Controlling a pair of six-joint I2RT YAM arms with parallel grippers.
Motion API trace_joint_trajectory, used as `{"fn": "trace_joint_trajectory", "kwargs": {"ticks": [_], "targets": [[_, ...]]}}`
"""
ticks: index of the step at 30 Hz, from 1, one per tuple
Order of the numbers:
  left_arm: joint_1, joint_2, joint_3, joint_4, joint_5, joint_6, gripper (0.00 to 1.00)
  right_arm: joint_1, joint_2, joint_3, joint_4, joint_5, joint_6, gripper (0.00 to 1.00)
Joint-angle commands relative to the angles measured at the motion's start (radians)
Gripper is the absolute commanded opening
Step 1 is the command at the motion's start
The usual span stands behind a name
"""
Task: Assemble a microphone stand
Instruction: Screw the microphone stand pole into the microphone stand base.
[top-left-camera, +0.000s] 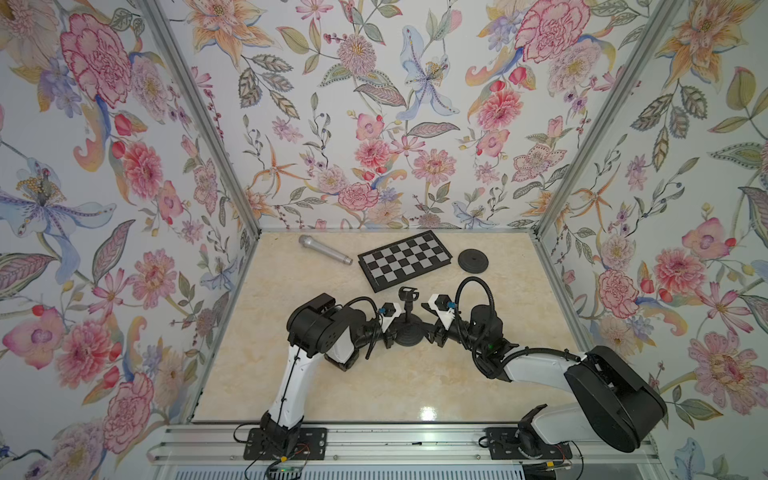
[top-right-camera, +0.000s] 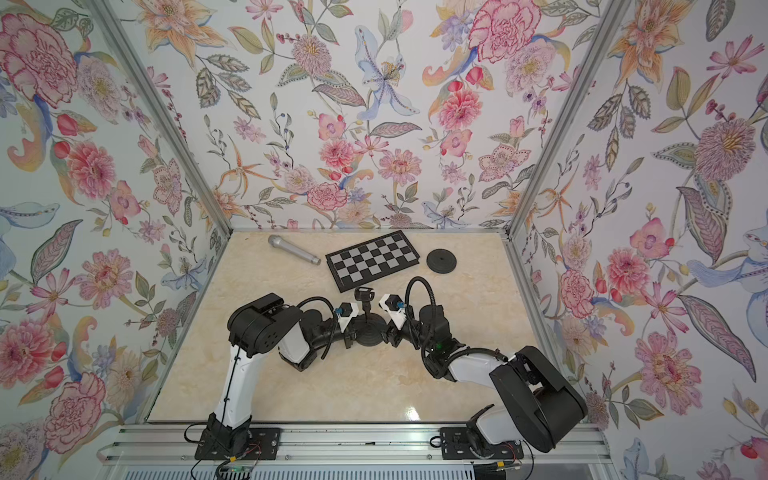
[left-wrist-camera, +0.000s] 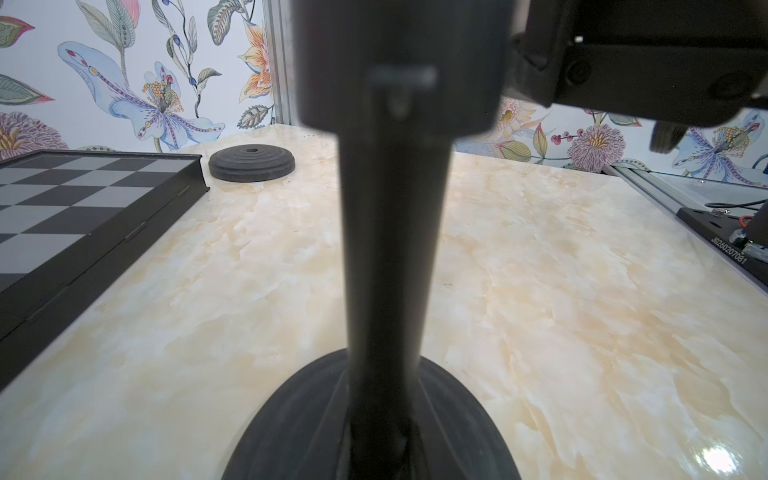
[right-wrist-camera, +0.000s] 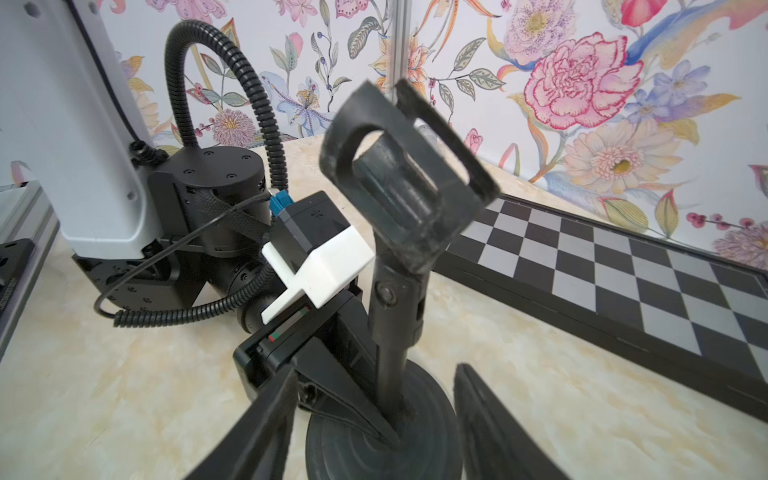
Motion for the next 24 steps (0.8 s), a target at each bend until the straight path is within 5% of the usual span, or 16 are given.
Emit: {"fn": "trace_joint_trajectory", "kwargs": {"ticks": [1, 15, 24], "targets": [[0.000, 0.058, -0.016, 0.240, 0.060, 0.019, 0.19, -0.055, 0.028, 0.048, -0.027, -0.200, -0.089, 0.63], [-0.006, 0.066, -0.005, 0.239, 0.073, 0.016, 0.20, -0.091, 0.233, 0.235, 0.043, -0.366, 0.010, 0.53], [-0.003, 0.058, -0.013, 0.240, 0.048, 0.029, 0.23, -0.097, 0.262, 0.226, 0.072, -0.332, 0.050, 0.18]]}}
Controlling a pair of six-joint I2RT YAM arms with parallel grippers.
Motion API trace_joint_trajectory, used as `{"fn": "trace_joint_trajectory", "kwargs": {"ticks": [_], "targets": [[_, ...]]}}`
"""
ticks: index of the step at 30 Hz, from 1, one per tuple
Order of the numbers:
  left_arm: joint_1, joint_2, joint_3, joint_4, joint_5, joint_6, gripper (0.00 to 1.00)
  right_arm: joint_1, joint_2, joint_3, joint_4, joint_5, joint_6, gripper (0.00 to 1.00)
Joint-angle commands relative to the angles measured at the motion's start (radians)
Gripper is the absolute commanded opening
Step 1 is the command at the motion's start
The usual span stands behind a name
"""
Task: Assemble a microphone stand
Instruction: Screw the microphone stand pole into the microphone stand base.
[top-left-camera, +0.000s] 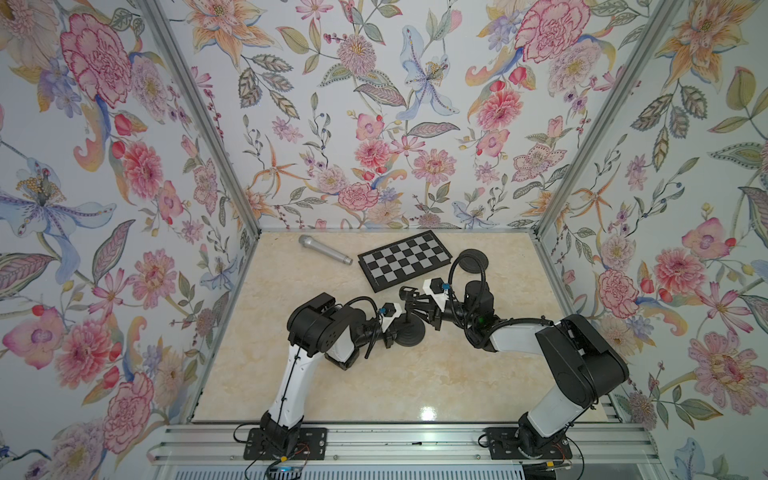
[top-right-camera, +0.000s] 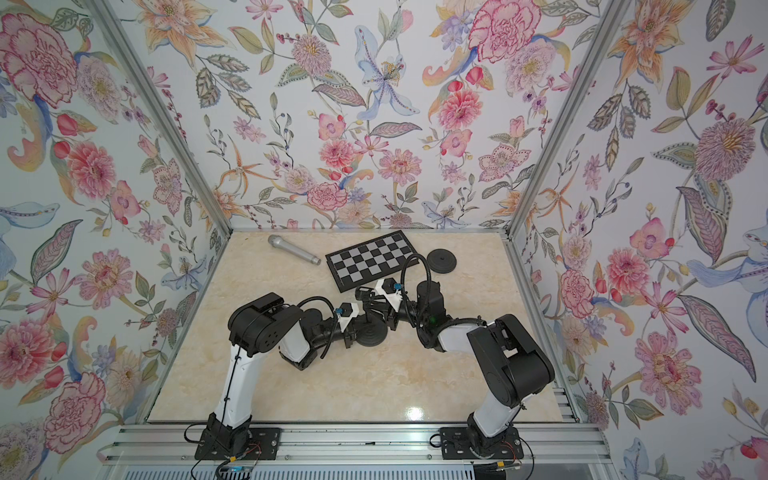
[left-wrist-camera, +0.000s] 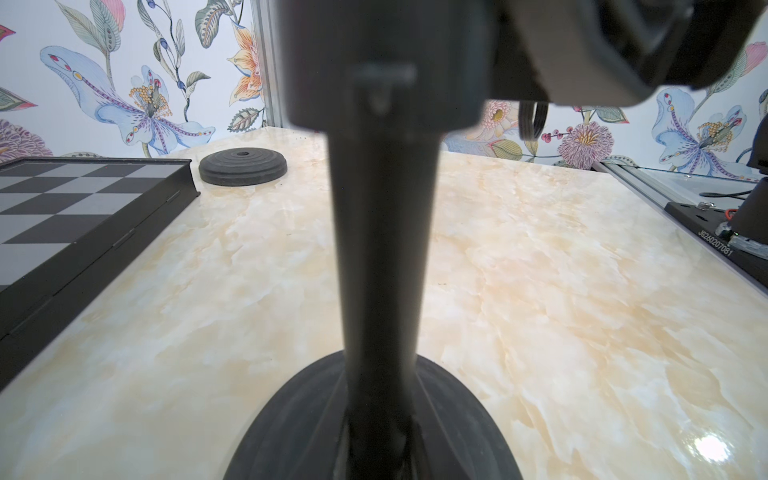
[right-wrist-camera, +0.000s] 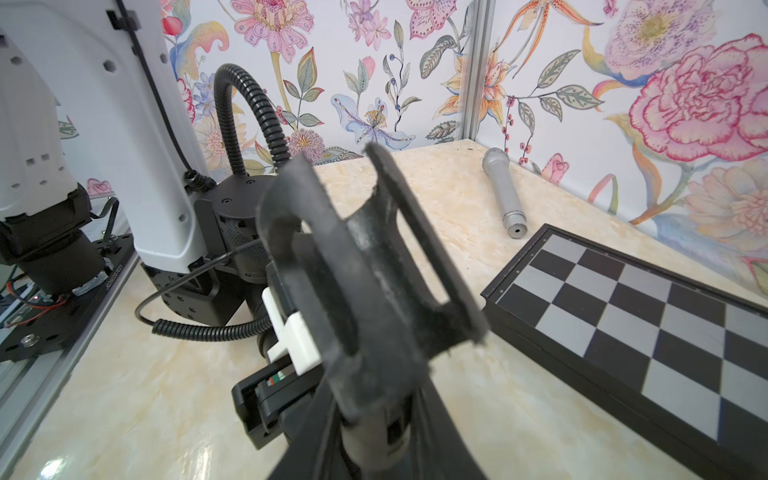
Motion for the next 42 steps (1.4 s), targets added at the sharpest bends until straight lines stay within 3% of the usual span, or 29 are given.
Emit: {"fn": "trace_joint_trajectory", "kwargs": {"ticks": [1, 5, 9, 13, 18, 21, 23, 25, 27, 29, 33, 36, 42], "targets": [[-0.003, 0.051, -0.025, 0.240, 0.013, 0.016, 0.23, -0.005, 0.008, -0.001, 0.053, 0.027, 0.032, 0.14], [-0.003, 0.064, -0.021, 0.240, 0.005, 0.005, 0.25, 0.012, -0.025, -0.075, 0.145, 0.172, 0.068, 0.03], [0.003, 0.068, -0.022, 0.240, -0.030, -0.018, 0.25, 0.092, -0.089, -0.197, 0.220, 0.462, 0.067, 0.01], [0.004, 0.076, -0.035, 0.241, -0.077, -0.027, 0.24, 0.236, -0.129, -0.281, 0.255, 0.734, 0.076, 0.00], [0.007, 0.112, -0.013, 0.240, -0.068, -0.074, 0.21, 0.334, -0.127, -0.265, 0.164, 0.828, 0.093, 0.03], [0.011, 0.111, -0.011, 0.240, -0.070, -0.074, 0.20, 0.340, -0.133, -0.272, 0.170, 0.820, 0.092, 0.08], [0.014, 0.108, -0.011, 0.241, -0.068, -0.077, 0.19, 0.331, -0.147, -0.279, 0.168, 0.789, 0.075, 0.21], [0.014, 0.110, -0.011, 0.242, -0.052, -0.068, 0.19, 0.299, -0.164, -0.275, 0.146, 0.669, 0.047, 0.31], [0.014, 0.113, -0.009, 0.241, -0.033, -0.051, 0.18, 0.238, -0.176, -0.261, 0.113, 0.468, 0.017, 0.40], [0.014, 0.108, -0.013, 0.240, -0.011, -0.028, 0.18, 0.183, -0.185, -0.251, 0.100, 0.334, -0.002, 0.41], [0.014, 0.126, -0.008, 0.240, 0.025, -0.025, 0.18, 0.114, -0.195, -0.189, 0.001, 0.191, -0.062, 0.43], [0.015, 0.121, -0.011, 0.241, 0.030, -0.019, 0.19, 0.102, -0.184, -0.135, -0.097, 0.158, -0.127, 0.44], [0.012, 0.121, -0.008, 0.240, 0.050, -0.013, 0.20, 0.059, -0.129, -0.084, -0.051, 0.144, -0.112, 0.44]]}}
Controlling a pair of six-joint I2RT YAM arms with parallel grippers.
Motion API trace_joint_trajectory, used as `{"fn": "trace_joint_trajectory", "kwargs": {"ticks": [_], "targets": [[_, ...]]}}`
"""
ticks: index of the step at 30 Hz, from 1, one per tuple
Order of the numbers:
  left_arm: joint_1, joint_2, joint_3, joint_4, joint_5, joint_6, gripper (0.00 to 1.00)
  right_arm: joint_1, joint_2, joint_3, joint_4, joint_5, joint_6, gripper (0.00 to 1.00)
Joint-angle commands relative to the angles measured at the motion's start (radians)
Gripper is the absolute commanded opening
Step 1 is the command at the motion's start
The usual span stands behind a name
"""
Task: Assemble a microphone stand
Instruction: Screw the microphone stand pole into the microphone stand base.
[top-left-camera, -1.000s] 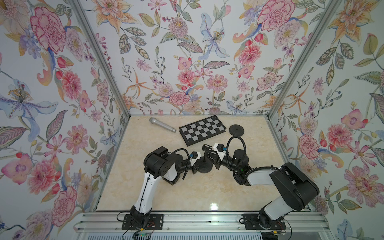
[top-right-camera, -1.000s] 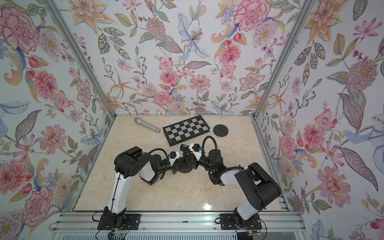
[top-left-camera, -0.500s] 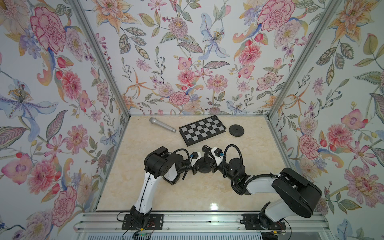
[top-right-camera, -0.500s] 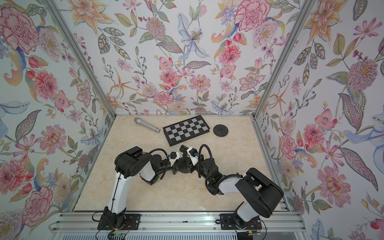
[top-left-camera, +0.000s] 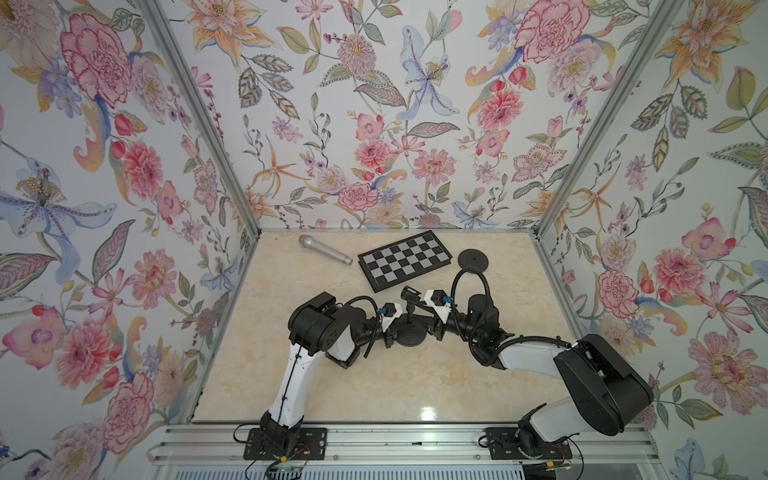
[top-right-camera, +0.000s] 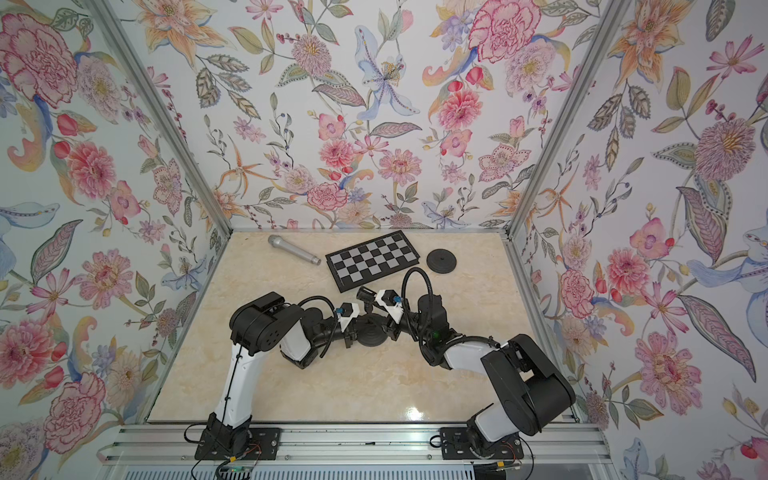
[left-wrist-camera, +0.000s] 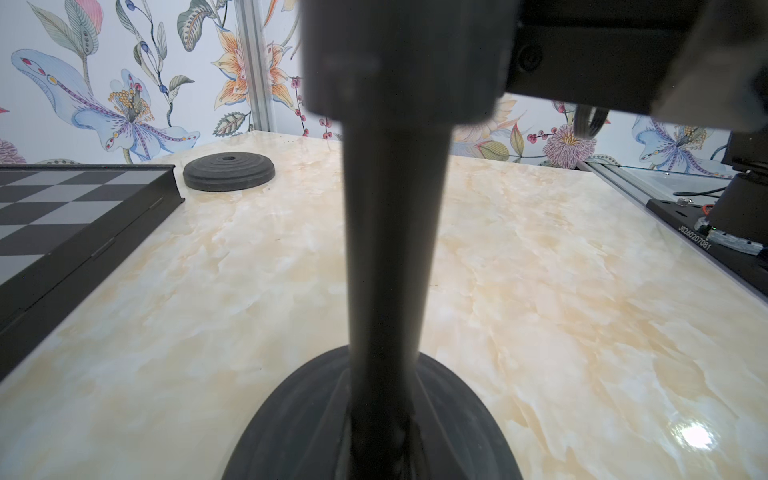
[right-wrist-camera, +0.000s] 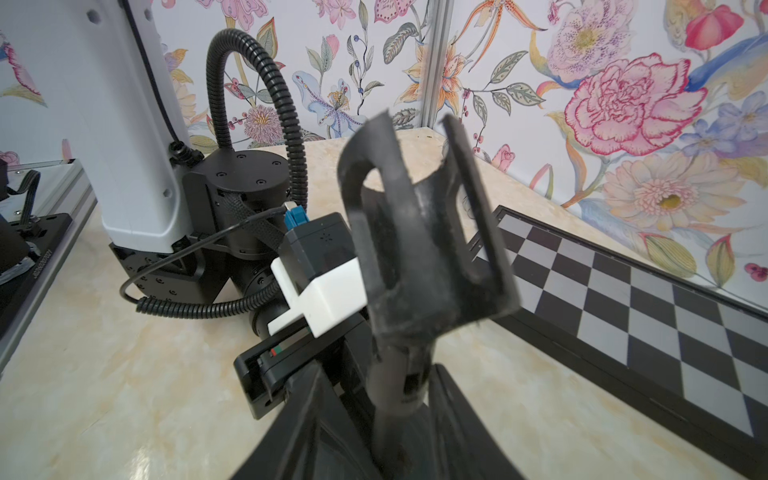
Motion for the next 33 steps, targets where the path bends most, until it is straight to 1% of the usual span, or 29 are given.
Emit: {"fn": "trace_joint_trajectory", "kwargs": {"ticks": [1, 6, 7, 8, 9, 12, 14, 16, 18, 20, 22, 25, 26, 27, 29, 31, 33], "targets": [[0.004, 0.094, -0.031, 0.237, 0.004, -0.010, 0.20, -0.012, 0.029, 0.047, -0.003, -0.071, -0.031, 0.44], [-0.005, 0.094, -0.031, 0.237, 0.013, 0.003, 0.20, -0.017, 0.063, 0.087, -0.001, -0.078, -0.014, 0.44], [-0.005, 0.092, -0.029, 0.237, 0.012, 0.003, 0.20, -0.016, 0.070, 0.090, 0.007, -0.077, -0.001, 0.40], [-0.004, 0.089, -0.030, 0.237, 0.010, 0.003, 0.20, -0.016, 0.073, 0.088, 0.026, -0.067, 0.024, 0.32], [-0.005, 0.086, -0.033, 0.237, 0.003, 0.005, 0.21, -0.013, 0.075, 0.078, 0.055, -0.031, 0.058, 0.22], [-0.003, 0.081, -0.038, 0.237, -0.012, 0.009, 0.23, 0.011, 0.061, 0.009, 0.142, 0.166, 0.147, 0.09], [0.004, 0.074, -0.037, 0.237, -0.018, 0.007, 0.25, 0.047, 0.040, -0.043, 0.154, 0.341, 0.179, 0.00], [0.009, 0.068, -0.044, 0.237, -0.038, 0.001, 0.25, 0.129, 0.015, -0.092, 0.151, 0.588, 0.235, 0.00], [0.008, 0.066, -0.051, 0.237, -0.045, 0.002, 0.25, 0.216, -0.004, -0.106, 0.120, 0.783, 0.276, 0.00], [0.009, 0.064, -0.048, 0.237, -0.046, 0.005, 0.25, 0.290, -0.004, -0.096, 0.084, 0.868, 0.286, 0.00], [0.009, 0.056, -0.054, 0.237, -0.054, 0.009, 0.26, 0.342, 0.008, -0.094, 0.101, 0.938, 0.313, 0.00], [0.010, 0.058, -0.054, 0.237, -0.049, 0.003, 0.26, 0.354, 0.023, -0.090, 0.136, 0.929, 0.332, 0.00], [0.010, 0.060, -0.052, 0.237, -0.046, 0.005, 0.26, 0.350, 0.018, -0.091, 0.146, 0.900, 0.320, 0.04], [0.011, 0.056, -0.053, 0.236, -0.046, 0.009, 0.26, 0.345, 0.009, -0.096, 0.156, 0.862, 0.292, 0.15], [0.012, 0.050, -0.055, 0.237, -0.046, 0.017, 0.26, 0.331, -0.016, -0.104, 0.165, 0.768, 0.208, 0.29], [0.012, 0.051, -0.054, 0.237, -0.038, 0.018, 0.26, 0.307, -0.051, -0.121, 0.171, 0.643, 0.124, 0.37], [0.012, 0.051, -0.056, 0.237, -0.032, 0.027, 0.26, 0.257, -0.085, -0.137, 0.172, 0.516, 0.067, 0.45]]}}
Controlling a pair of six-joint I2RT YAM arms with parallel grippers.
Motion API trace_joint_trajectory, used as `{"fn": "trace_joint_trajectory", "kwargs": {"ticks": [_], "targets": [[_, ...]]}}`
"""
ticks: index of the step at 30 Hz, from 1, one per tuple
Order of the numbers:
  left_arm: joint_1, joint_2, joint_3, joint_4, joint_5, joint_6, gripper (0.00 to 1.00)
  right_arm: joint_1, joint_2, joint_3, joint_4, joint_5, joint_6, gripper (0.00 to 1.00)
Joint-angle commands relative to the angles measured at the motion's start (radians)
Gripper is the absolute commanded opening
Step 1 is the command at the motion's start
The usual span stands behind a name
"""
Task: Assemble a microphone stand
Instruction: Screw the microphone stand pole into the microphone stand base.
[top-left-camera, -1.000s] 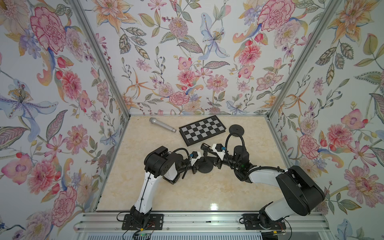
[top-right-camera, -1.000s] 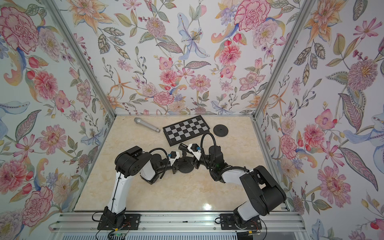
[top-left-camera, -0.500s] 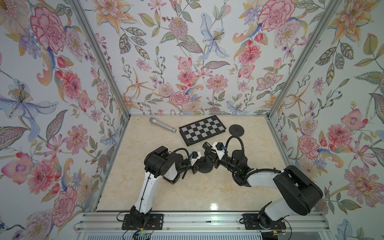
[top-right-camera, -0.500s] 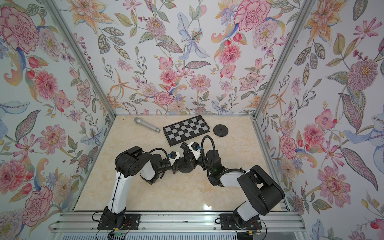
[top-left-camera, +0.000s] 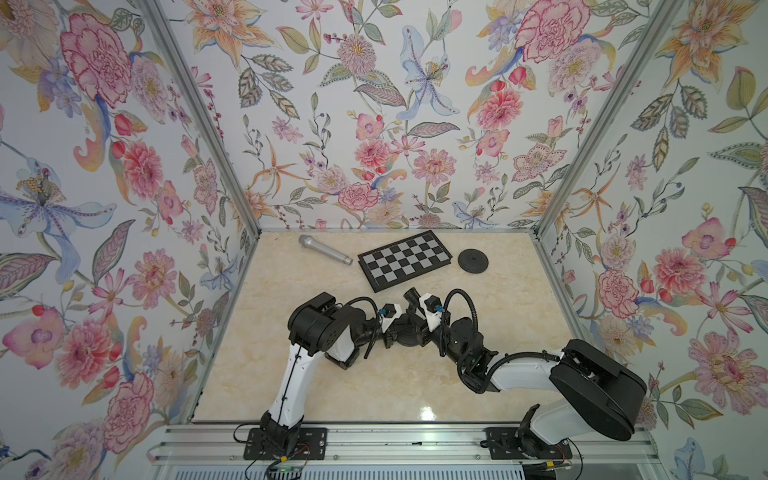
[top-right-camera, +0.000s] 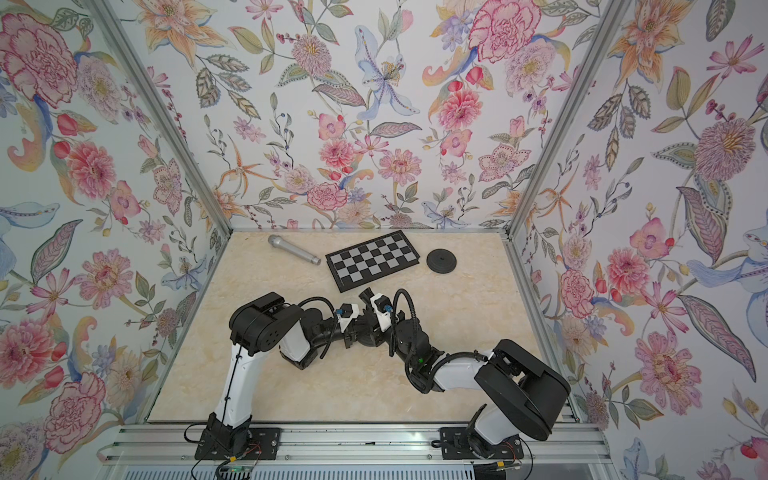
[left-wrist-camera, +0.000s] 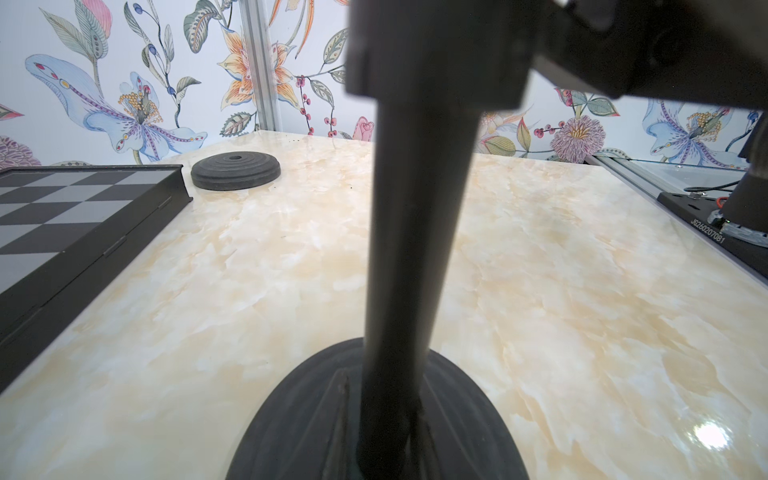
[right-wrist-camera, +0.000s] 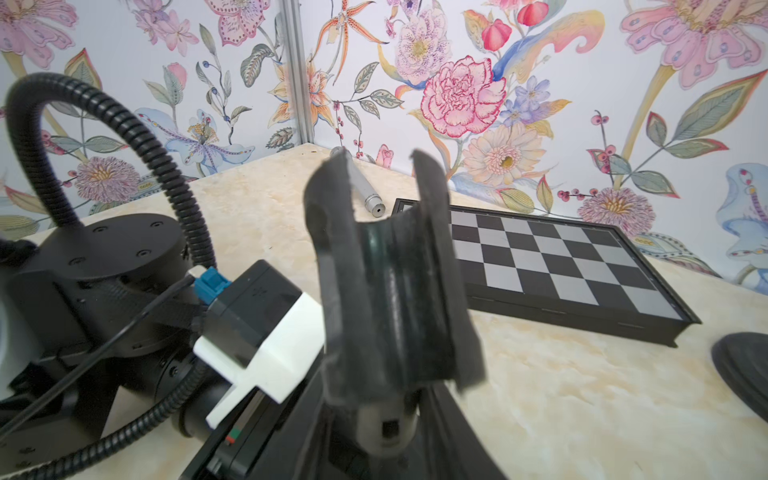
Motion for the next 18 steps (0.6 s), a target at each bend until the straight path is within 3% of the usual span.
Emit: {"fn": "trace_joint_trajectory", "kwargs": {"ticks": [1, 3, 7, 14, 18], "targets": [[0.008, 0.058, -0.044, 0.237, -0.013, 0.006, 0.26, -0.073, -0.061, -0.031, 0.002, -0.270, -0.115, 0.47], [0.009, 0.058, -0.041, 0.237, -0.009, 0.005, 0.26, -0.161, -0.072, -0.031, -0.010, -0.448, -0.120, 0.51], [0.009, 0.070, -0.028, 0.237, 0.014, -0.010, 0.25, -0.269, -0.058, -0.028, -0.014, -0.652, -0.175, 0.55], [0.005, 0.077, -0.012, 0.237, 0.052, -0.015, 0.25, -0.348, 0.003, 0.036, -0.023, -0.844, -0.211, 0.57], [0.005, 0.069, -0.011, 0.237, 0.047, -0.013, 0.25, -0.363, 0.040, 0.094, -0.037, -0.876, -0.195, 0.57]]}}
